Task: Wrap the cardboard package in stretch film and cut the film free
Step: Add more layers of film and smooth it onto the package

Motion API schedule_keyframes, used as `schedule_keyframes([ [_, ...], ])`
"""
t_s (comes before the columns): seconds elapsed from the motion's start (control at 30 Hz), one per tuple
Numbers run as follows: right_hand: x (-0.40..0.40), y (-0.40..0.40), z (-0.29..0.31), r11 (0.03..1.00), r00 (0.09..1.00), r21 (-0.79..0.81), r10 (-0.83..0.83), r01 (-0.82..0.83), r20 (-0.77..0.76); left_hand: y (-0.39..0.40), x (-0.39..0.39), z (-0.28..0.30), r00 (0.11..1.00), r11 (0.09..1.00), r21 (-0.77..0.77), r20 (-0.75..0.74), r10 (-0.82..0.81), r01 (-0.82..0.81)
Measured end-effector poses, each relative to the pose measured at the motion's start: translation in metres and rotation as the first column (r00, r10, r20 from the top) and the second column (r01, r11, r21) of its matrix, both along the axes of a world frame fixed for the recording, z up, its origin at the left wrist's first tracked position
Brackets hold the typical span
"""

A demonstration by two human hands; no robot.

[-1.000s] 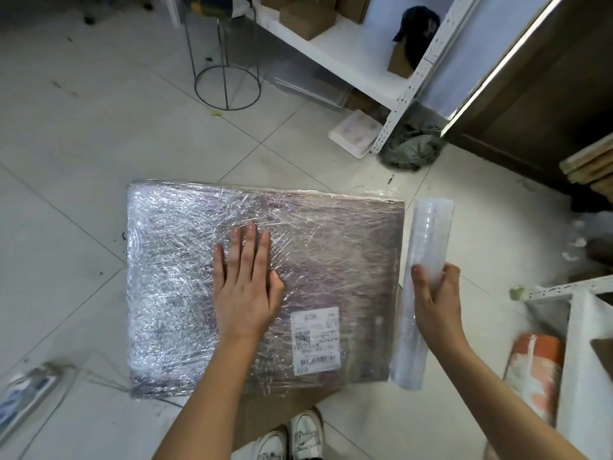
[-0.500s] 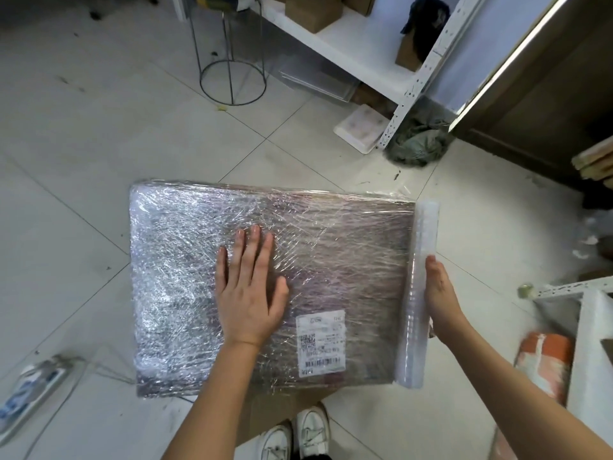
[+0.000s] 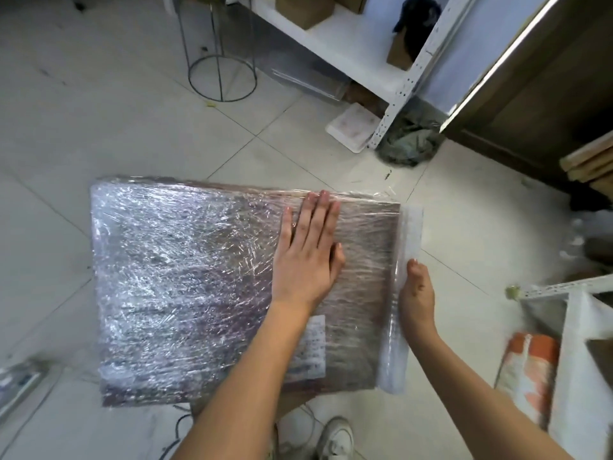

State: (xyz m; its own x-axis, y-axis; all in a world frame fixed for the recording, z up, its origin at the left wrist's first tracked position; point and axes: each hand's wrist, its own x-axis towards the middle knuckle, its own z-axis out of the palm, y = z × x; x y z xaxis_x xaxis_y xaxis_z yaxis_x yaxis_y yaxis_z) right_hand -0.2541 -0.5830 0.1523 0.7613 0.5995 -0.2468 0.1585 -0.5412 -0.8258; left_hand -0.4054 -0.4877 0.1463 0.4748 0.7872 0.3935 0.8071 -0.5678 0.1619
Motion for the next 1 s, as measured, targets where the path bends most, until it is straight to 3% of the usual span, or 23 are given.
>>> schedule_keyframes([
  [0.2, -0.001, 0.005, 0.003, 0.997, 0.999, 0.069, 0.026, -0.027, 0.025, -0.007, 0.024, 0.014, 1.000, 0.995, -0.103, 0.003, 0.004, -0.004],
  [0.33, -0.002, -0.005, -0.001, 0.998, 0.999, 0.063, 0.018, -0.021, 0.044, -0.027, 0.059, 0.011, 0.983, 0.984, -0.043, -0.060, -0.174, 0.171],
  [0.43, 0.000, -0.004, 0.000, 0.998, 0.999, 0.056, 0.037, -0.039, 0.038, -0.023, 0.059, 0.006, 0.987, 0.990, 0.005, -0.081, -0.142, 0.143],
  [0.47, -0.001, -0.002, 0.000, 0.997, 0.999, 0.069, 0.041, -0.043, 0.031, -0.020, 0.055, 0.010, 0.986, 0.987, 0.013, -0.050, -0.159, 0.160],
  [0.53, -0.002, 0.001, 0.002, 0.996, 0.999, 0.075, 0.041, -0.043, 0.035, -0.021, 0.042, 0.025, 0.965, 0.976, -0.015, 0.150, -0.214, 0.219],
  [0.57, -0.002, 0.002, 0.002, 0.996, 0.998, 0.078, 0.043, -0.045, 0.038, -0.025, 0.032, 0.031, 0.951, 0.978, -0.031, 0.245, -0.190, 0.204],
  [0.63, -0.002, 0.000, 0.002, 0.995, 0.998, 0.083, 0.050, -0.052, 0.028, -0.038, 0.007, 0.028, 0.951, 0.999, -0.047, 0.308, 0.006, 0.009],
  [0.73, -0.002, -0.004, 0.000, 0.995, 0.998, 0.081, 0.060, -0.062, 0.027, -0.060, -0.029, -0.008, 0.944, 0.962, -0.116, 0.193, 0.267, -0.248],
  [0.8, -0.003, -0.007, 0.000, 0.993, 0.997, 0.093, 0.068, -0.070, 0.021, -0.066, -0.034, -0.027, 0.948, 0.948, -0.131, 0.102, 0.303, -0.289],
  [1.0, 0.000, -0.002, 0.007, 0.990, 0.993, 0.100, 0.106, -0.101, -0.049, -0.058, -0.029, -0.024, 0.933, 0.934, -0.096, 0.082, 0.352, -0.344],
])
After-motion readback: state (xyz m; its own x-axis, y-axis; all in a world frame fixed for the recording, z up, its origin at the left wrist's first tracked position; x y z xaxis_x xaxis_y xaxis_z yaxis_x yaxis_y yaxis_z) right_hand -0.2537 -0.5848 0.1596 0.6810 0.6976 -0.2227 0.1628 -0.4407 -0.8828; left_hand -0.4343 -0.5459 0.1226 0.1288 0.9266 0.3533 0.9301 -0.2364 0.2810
